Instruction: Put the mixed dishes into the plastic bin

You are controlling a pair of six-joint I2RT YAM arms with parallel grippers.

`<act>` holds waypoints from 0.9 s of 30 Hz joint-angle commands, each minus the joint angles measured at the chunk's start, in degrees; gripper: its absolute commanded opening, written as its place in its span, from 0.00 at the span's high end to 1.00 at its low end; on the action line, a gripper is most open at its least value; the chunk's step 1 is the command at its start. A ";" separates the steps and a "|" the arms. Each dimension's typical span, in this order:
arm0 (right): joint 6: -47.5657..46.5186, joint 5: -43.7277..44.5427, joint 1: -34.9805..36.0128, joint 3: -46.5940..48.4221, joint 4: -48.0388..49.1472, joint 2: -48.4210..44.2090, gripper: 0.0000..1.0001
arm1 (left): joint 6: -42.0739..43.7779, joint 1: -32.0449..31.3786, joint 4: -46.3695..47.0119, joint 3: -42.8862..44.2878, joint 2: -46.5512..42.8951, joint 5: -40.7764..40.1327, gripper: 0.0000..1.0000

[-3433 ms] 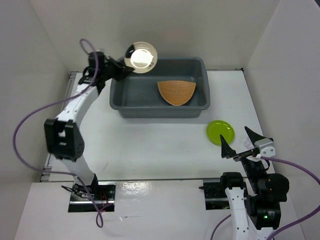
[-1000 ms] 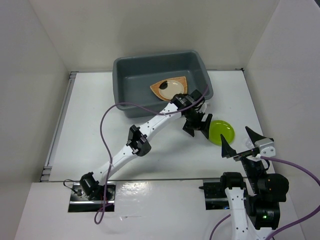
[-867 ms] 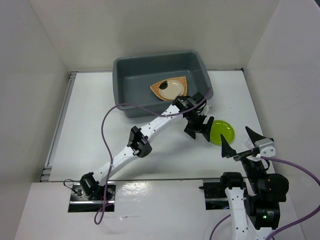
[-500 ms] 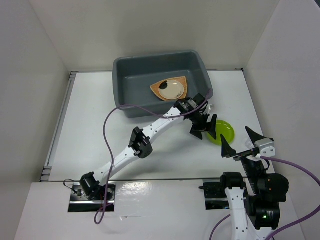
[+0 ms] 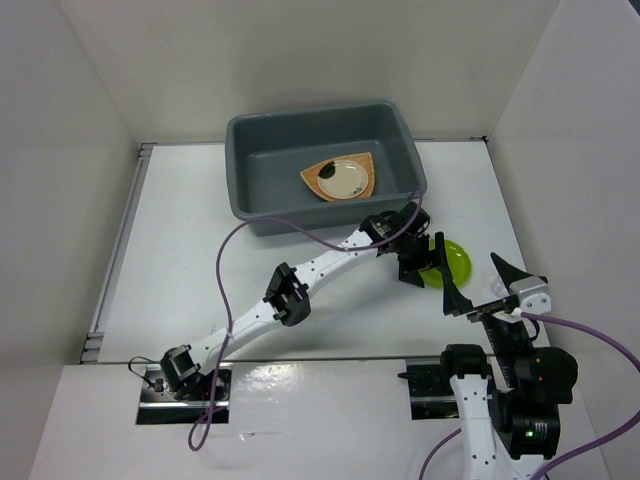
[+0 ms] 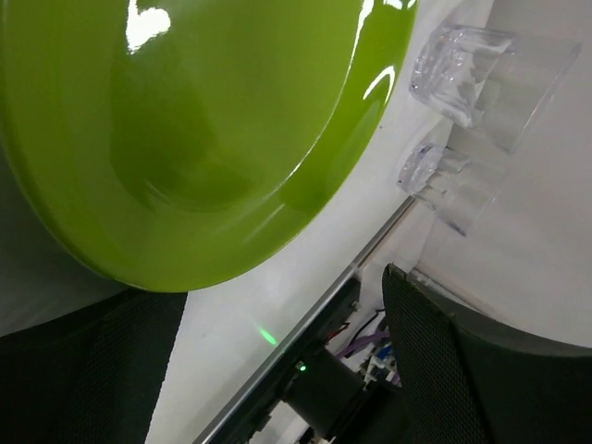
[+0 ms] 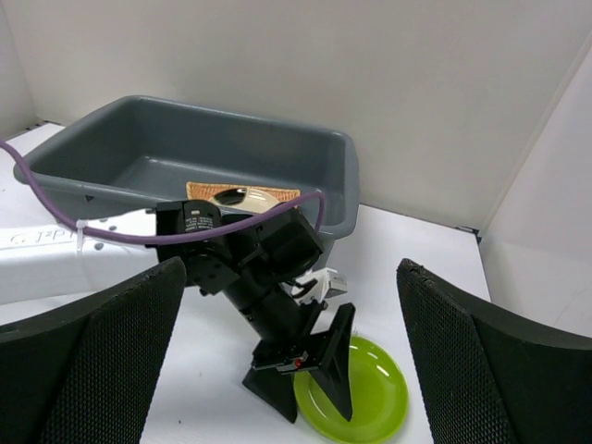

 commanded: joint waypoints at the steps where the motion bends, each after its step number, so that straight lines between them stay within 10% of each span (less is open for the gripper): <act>1: 0.44 0.23 -0.44 -0.03 1.98 -3.92 0.01 | -3.98 -0.26 1.68 1.09 1.93 -1.91 0.08; 8: 0.44 -0.30 -0.44 -0.03 1.98 -3.92 0.01 | -5.03 -0.26 -1.30 1.09 1.94 -6.56 0.17; 20: 0.44 -0.30 -0.44 -0.03 1.98 -3.92 0.01 | -8.01 -0.26 -2.00 1.09 1.94 -10.87 0.76; 27: 0.44 -0.83 -0.44 -0.03 1.98 -3.92 0.01 | -8.55 -0.26 -3.94 1.09 1.94 -13.95 0.93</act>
